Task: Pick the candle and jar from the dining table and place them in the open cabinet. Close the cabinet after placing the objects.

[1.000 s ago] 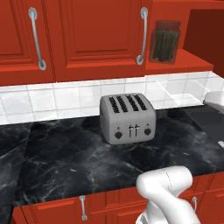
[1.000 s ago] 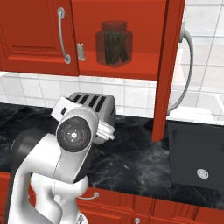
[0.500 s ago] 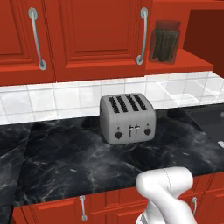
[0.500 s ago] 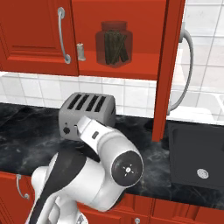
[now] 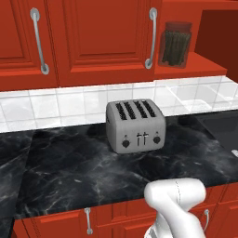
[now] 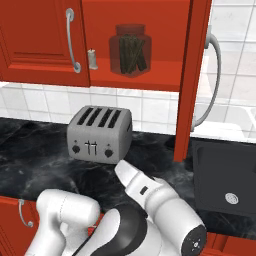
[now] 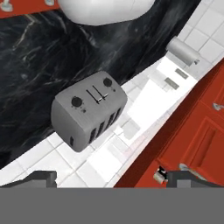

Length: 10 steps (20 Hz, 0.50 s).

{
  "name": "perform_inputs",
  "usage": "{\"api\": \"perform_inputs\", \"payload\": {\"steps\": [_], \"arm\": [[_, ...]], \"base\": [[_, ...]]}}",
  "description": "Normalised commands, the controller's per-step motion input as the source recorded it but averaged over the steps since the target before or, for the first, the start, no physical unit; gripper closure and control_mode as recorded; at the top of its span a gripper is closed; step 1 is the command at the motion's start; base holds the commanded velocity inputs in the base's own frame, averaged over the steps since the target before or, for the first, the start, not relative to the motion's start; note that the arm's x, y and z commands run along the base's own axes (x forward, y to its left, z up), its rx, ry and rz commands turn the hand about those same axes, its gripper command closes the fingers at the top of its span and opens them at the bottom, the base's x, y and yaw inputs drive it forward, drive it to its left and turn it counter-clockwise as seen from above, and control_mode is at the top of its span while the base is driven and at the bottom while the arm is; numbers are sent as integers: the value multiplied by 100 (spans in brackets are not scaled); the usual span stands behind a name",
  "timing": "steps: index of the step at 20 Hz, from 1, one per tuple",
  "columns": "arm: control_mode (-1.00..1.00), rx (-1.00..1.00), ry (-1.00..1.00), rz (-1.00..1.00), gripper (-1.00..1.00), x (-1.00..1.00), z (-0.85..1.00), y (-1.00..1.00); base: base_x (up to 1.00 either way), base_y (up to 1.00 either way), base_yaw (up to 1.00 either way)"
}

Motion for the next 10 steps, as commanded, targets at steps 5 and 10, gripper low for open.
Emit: {"api": "perform_inputs", "payload": {"steps": [5, 10], "arm": [[-100, 12, 0, 0, -100, 12, -4, -49], [-100, 8, 0, 1, -100, 22, -13, -49]], "base": [[0, 0, 0], [0, 0, 0]]}}
